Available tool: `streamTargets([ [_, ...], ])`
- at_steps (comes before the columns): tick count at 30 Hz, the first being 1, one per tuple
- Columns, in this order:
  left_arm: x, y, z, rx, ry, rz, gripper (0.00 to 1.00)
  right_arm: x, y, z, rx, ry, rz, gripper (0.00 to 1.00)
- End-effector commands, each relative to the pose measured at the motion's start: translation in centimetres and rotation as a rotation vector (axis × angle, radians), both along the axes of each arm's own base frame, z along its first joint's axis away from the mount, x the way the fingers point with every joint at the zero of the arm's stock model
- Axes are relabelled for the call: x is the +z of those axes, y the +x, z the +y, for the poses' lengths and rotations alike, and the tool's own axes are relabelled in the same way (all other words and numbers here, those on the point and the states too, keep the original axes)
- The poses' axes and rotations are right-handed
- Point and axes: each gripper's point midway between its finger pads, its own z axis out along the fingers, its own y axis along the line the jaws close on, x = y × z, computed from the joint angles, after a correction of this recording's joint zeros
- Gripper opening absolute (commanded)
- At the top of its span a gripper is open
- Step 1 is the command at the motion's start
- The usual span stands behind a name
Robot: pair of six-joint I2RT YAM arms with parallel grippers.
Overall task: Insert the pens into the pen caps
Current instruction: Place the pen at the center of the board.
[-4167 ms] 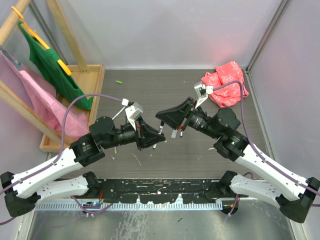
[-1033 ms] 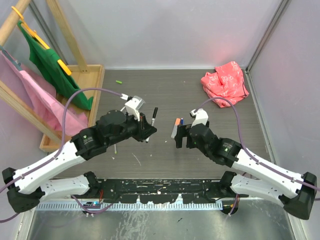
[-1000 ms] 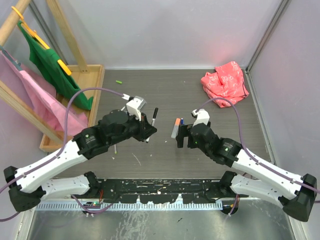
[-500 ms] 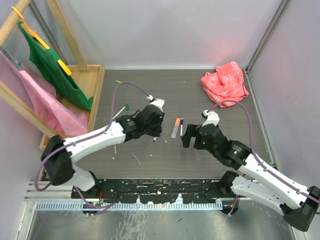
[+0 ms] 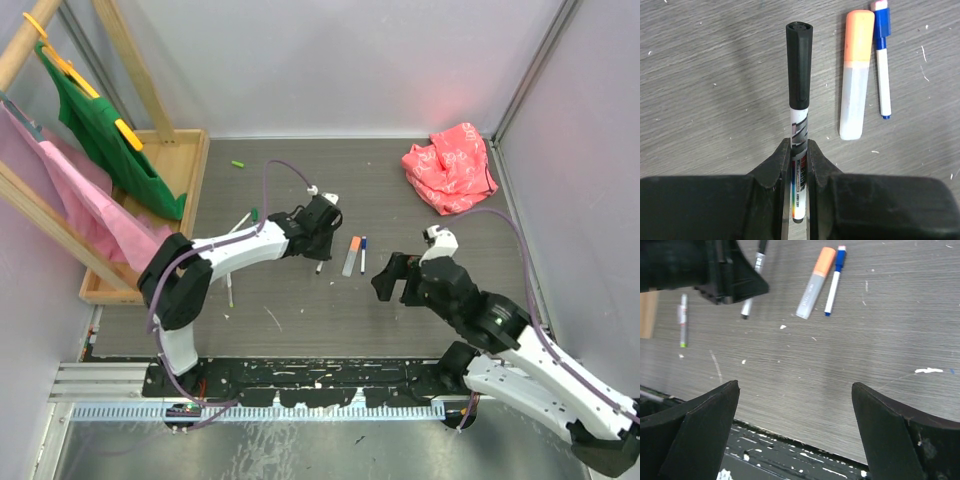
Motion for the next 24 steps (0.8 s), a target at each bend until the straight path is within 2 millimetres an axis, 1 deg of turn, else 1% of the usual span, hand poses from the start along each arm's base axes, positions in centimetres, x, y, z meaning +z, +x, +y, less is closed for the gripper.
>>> streamTargets([
  [1,0.9,1.7,-2.0,0.017,-0.069,-0.021,0.02,2.2,-0.8,0.7,0.042,0.152,-0.077,0.99],
  [4,0.0,1.9,-2.1,0.029,-0.066,-0.005,0.03,2.4,-1.3,0.6,0.044,0.19,-0.089,0.99],
  [8,-1.0,2.3,-2.5,0.032,-0.058,0.007,0.04,1.8,-1.6,0.4,0.04,0.178,-0.065,0.99],
  [13,-2.0,3.0,-3.1,0.033,-0.043,0.025,0.06,1.5,-1.7,0.3,0.035,0.176,-0.05,0.99],
  [19,-2.9,3.3,-2.9,0.056,-0.023,0.047,0.1,1.2,-1.8,0.5,0.042,0.174,-0.036,1.0],
  [24,-3.6,3.1,-2.6,0.06,-0.011,0.06,0.14,1.0,-1.8,0.5,0.039,0.173,-0.027,0.99],
])
